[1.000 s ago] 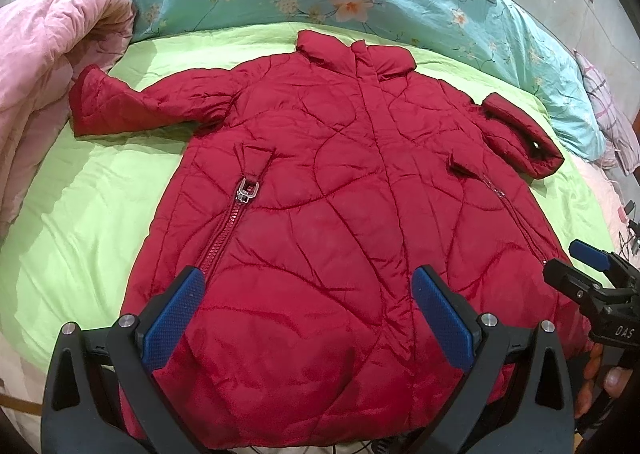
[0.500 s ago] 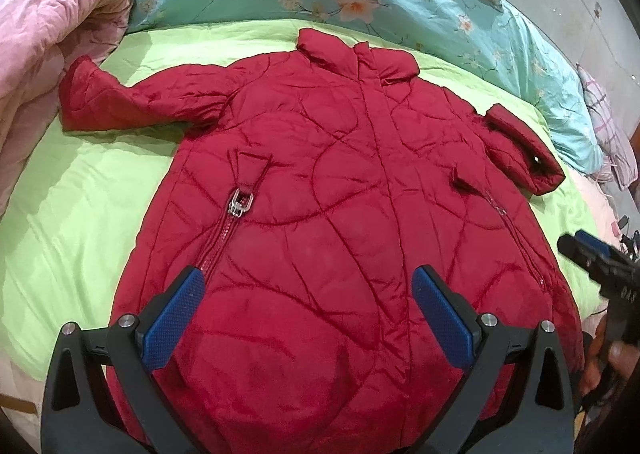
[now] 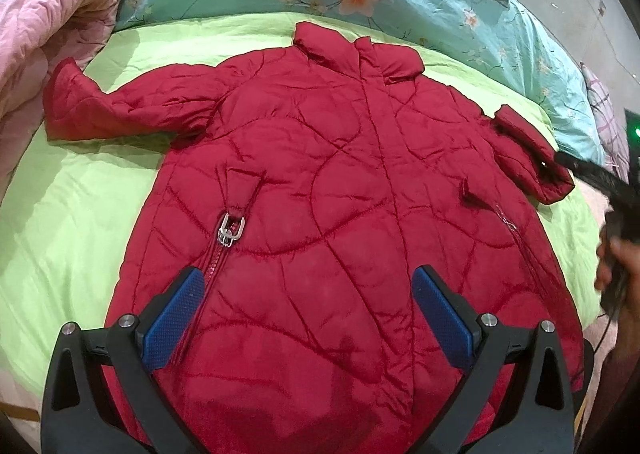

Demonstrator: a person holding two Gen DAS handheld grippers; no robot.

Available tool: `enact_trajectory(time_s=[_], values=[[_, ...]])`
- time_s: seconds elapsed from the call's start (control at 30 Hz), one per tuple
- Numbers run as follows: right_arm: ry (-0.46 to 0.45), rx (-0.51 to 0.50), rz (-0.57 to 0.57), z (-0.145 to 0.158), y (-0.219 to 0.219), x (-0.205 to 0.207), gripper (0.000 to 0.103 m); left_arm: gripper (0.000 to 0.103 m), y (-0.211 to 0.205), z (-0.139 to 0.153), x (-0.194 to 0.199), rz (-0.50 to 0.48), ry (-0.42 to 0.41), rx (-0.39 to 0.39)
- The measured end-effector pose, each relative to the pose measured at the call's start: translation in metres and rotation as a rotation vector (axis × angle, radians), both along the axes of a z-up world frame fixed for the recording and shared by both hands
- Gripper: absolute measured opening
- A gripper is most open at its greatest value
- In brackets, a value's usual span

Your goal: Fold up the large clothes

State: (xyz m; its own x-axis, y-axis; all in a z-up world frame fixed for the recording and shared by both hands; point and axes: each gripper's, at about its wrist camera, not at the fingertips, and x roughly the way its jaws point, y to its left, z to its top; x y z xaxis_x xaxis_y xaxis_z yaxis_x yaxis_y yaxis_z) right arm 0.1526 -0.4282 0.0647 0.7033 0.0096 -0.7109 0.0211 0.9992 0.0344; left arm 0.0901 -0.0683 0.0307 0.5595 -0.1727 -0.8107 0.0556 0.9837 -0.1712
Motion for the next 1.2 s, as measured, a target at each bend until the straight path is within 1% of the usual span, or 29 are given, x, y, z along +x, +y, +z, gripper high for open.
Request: enact_trajectory(time_s=[0.1,0.17,0.23,0.3,0.37,0.43,0.5,0.57,0.6,0.7,0.77,0.83,0.87,0.93,0.97,1.0,1.03,1.07,1.1,1.13,1.2], values=[[0.009,-0.035,-0.012,-0.003,-0.017,0.033,0.096,0.103,-0.002,-0.006,0.008,0.001,0.02,-0.006],[0.033,-0.065,-0.023,-0.011,-0.026,0.055,0.093,0.103,-0.004,-0.011,0.013,-0.001,0.034,-0.012],[0.065,-0.067,-0.037,-0.019,-0.035,0.076,0.089,0.103,-0.005,-0.015,0.019,-0.001,0.047,-0.021],[0.077,-0.072,-0.039,-0.023,-0.04,0.09,0.087,0.103,-0.007,-0.017,0.024,-0.002,0.054,-0.026],[0.095,-0.111,-0.041,-0.03,-0.04,0.103,0.086,0.103,-0.009,-0.018,0.028,-0.004,0.06,-0.026],[0.109,-0.147,-0.037,-0.034,-0.04,0.11,0.082,0.103,-0.011,-0.019,0.033,-0.006,0.061,-0.027],[0.115,-0.19,-0.051,-0.037,-0.042,0.115,0.076,0.103,-0.014,-0.018,0.036,-0.008,0.059,-0.03],[0.115,-0.204,-0.06,-0.038,-0.046,0.118,0.075,0.103,-0.016,-0.018,0.039,-0.012,0.058,-0.033],[0.117,-0.21,-0.063,-0.039,-0.047,0.119,0.072,0.103,-0.017,-0.018,0.04,-0.014,0.058,-0.034],[0.128,-0.23,-0.055,-0.043,-0.047,0.121,0.072,0.103,-0.02,-0.02,0.045,-0.02,0.064,-0.041],[0.139,-0.271,-0.043,-0.045,-0.043,0.122,0.074,0.103,-0.022,-0.02,0.045,-0.022,0.067,-0.044],[0.137,-0.33,-0.042,-0.049,-0.039,0.121,0.074,0.103,-0.024,-0.021,0.046,-0.026,0.069,-0.048],[0.138,-0.358,-0.047,-0.052,-0.038,0.123,0.074,0.103,-0.025,-0.022,0.046,-0.028,0.07,-0.049],[0.14,-0.379,-0.056,-0.055,-0.04,0.126,0.071,0.103,-0.025,-0.022,0.047,-0.031,0.072,-0.053],[0.14,-0.378,-0.061,-0.056,-0.041,0.127,0.064,0.103,-0.026,-0.022,0.047,-0.031,0.072,-0.054],[0.138,-0.377,-0.07,-0.055,-0.044,0.127,0.05,0.103,-0.025,-0.022,0.047,-0.03,0.072,-0.054],[0.136,-0.366,-0.074,-0.054,-0.046,0.128,0.041,0.103,-0.024,-0.022,0.048,-0.029,0.071,-0.055],[0.13,-0.343,-0.082,-0.051,-0.049,0.128,0.025,0.103,-0.025,-0.023,0.048,-0.028,0.07,-0.056],[0.123,-0.33,-0.091,-0.047,-0.051,0.128,0.019,0.103,-0.024,-0.024,0.049,-0.025,0.07,-0.059],[0.113,-0.314,-0.093,-0.044,-0.052,0.127,0.018,0.103,-0.024,-0.024,0.05,-0.024,0.069,-0.063],[0.084,-0.241,-0.087,-0.034,-0.053,0.122,0.013,0.103,-0.024,-0.025,0.051,-0.023,0.071,-0.072]])
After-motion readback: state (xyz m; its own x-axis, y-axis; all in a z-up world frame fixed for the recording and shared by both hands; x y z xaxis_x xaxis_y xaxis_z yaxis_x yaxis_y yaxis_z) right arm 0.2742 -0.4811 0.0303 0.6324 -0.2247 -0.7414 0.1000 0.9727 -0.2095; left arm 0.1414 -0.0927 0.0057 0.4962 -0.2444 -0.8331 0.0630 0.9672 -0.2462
